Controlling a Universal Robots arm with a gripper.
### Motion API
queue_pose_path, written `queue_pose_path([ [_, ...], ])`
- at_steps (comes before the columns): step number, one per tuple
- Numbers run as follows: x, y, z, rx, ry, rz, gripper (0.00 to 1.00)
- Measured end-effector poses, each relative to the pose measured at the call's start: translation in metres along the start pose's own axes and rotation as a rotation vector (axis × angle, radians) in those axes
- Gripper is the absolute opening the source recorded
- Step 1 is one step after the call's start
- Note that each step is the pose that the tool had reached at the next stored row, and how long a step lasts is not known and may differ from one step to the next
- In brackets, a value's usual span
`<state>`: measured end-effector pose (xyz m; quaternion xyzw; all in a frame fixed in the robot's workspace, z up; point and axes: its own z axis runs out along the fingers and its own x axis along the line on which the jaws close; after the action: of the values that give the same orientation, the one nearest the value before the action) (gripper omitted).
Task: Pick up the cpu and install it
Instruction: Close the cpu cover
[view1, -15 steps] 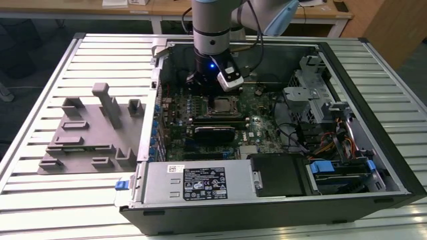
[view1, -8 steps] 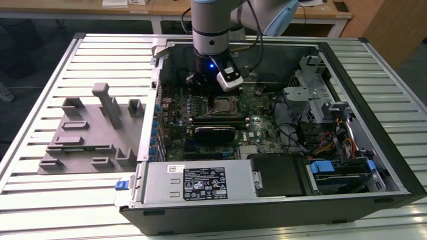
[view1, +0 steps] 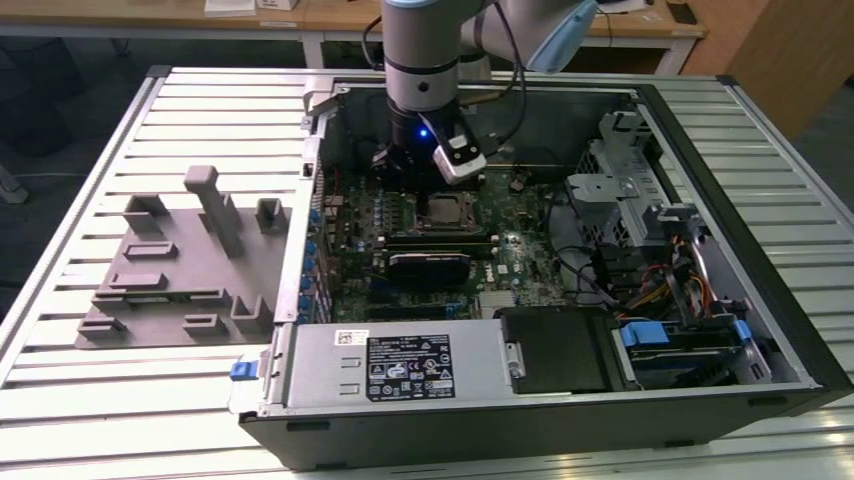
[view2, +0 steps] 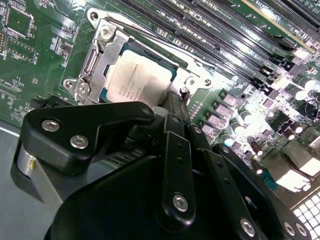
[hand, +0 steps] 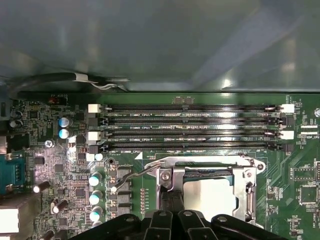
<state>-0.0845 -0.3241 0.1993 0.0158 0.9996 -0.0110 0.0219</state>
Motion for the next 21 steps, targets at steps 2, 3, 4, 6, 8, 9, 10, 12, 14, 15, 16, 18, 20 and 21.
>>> queue_pose_path([
  [2,0.0,-0.0001,0.0002,0.0003,0.0002,0.0,0.11],
  [3,0.0,0.0,0.0003,0.0002,0.0002,0.0,0.11],
  [4,0.0,0.0,0.0005,0.0001,0.0001,0.0,0.11],
  [6,-0.0005,0.0,0.0006,0.0,0.0001,0.0,0.11],
  [8,-0.0014,0.0,0.0006,0.0,0.0,0.0,0.11],
  [9,-0.002,0.0001,0.0006,0.0001,0.0,0.0,0.11],
  [10,-0.0024,0.0001,0.0007,0.0,0.0,0.0,0.11],
  [12,-0.0032,0.0001,0.0007,0.0,0.0001,0.0,0.11],
  [14,-0.0041,0.0001,0.0007,0.0001,0.0001,0.0,0.11],
  [15,-0.0047,0.0002,0.0008,-0.0001,0.0,0.0,0.11],
  [16,-0.0053,0.0002,0.0008,-0.0002,-0.0002,0.0,0.11],
  [18,-0.0058,0.0002,0.0008,0.0,0.0,0.0,0.11],
  [20,-0.0059,0.0002,0.0007,0.0001,0.0001,0.0,0.11],
  [21,-0.0059,0.0002,0.0004,0.0002,0.0,0.0,0.11],
])
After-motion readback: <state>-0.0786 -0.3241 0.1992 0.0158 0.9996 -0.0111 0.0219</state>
